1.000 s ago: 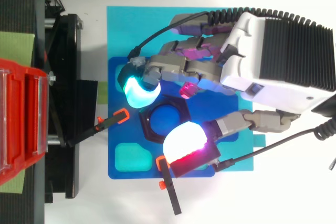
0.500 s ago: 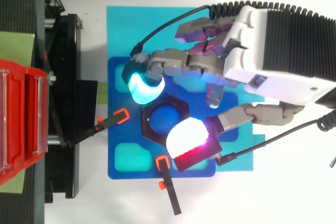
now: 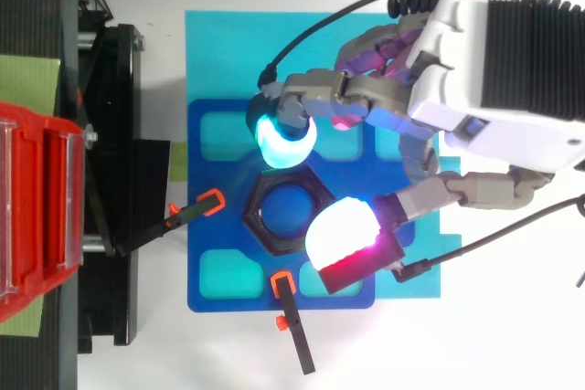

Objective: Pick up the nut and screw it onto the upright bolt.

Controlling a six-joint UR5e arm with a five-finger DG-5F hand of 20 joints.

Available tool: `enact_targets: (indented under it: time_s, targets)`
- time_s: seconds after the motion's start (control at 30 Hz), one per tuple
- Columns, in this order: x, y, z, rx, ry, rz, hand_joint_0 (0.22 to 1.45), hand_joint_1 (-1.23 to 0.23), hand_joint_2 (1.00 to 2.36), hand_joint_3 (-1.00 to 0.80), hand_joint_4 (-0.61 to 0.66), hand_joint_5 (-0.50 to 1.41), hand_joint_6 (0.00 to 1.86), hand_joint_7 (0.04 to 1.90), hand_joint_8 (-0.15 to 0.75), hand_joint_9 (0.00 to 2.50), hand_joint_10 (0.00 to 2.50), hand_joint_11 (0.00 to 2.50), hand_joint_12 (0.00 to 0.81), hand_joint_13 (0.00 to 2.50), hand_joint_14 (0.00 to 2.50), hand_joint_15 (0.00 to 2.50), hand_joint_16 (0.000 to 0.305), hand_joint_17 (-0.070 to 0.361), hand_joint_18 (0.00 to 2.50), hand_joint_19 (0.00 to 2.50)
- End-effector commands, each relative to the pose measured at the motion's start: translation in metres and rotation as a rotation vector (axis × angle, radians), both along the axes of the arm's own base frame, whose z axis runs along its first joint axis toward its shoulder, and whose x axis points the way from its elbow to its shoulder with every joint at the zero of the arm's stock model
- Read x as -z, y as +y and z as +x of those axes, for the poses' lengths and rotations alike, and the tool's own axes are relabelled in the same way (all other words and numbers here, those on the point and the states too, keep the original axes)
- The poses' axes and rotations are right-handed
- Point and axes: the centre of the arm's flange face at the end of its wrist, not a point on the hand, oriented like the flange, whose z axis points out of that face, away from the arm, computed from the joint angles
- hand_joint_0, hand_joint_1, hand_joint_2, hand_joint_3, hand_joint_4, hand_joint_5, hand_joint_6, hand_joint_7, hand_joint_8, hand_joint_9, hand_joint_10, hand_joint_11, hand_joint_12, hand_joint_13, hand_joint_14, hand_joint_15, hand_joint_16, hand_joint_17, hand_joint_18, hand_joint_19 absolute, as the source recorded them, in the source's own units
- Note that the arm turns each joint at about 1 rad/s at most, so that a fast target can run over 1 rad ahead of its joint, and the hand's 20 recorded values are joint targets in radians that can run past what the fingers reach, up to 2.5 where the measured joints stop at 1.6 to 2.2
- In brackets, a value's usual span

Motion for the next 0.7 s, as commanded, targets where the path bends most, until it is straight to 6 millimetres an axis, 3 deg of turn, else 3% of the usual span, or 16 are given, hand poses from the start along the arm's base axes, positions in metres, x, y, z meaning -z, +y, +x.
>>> enact_targets:
  time_s: [0.0,0.2,0.27,0.47,0.67]
  targets:
    - [-0.009,-0.001,-0.005,0.002,0.008,-0.003,0.50,-0.32,1.00,-0.50,0.07,0.07,0.65,1.12,0.215,1.90,0.01,0.41,0.123,1.26,0.00,0.01,0.009,0.020,1.00,0.11]
    - [-0.020,-0.002,-0.010,0.002,0.015,-0.009,0.49,-0.23,1.00,-0.50,0.16,0.05,0.50,1.37,0.300,1.71,0.01,0.42,0.186,1.14,0.00,0.00,0.016,0.036,0.84,0.06]
    - [-0.025,-0.002,-0.012,0.000,0.009,-0.011,0.49,-0.21,1.00,-0.50,0.21,0.01,0.51,1.22,0.327,1.60,0.01,0.39,0.205,1.08,0.00,0.00,0.019,0.043,0.81,0.06]
    - [-0.040,-0.003,-0.014,0.004,-0.005,-0.017,0.48,-0.19,1.00,-0.50,0.25,-0.04,0.51,1.07,0.316,1.38,0.01,0.30,0.238,0.90,0.00,0.00,0.028,0.062,0.76,0.11]
    - [-0.049,-0.003,-0.010,0.005,-0.023,-0.014,0.47,-0.17,1.00,-0.50,0.25,-0.10,0.50,0.82,0.283,1.01,0.00,0.02,0.285,0.61,0.00,0.00,0.036,0.081,0.55,0.10]
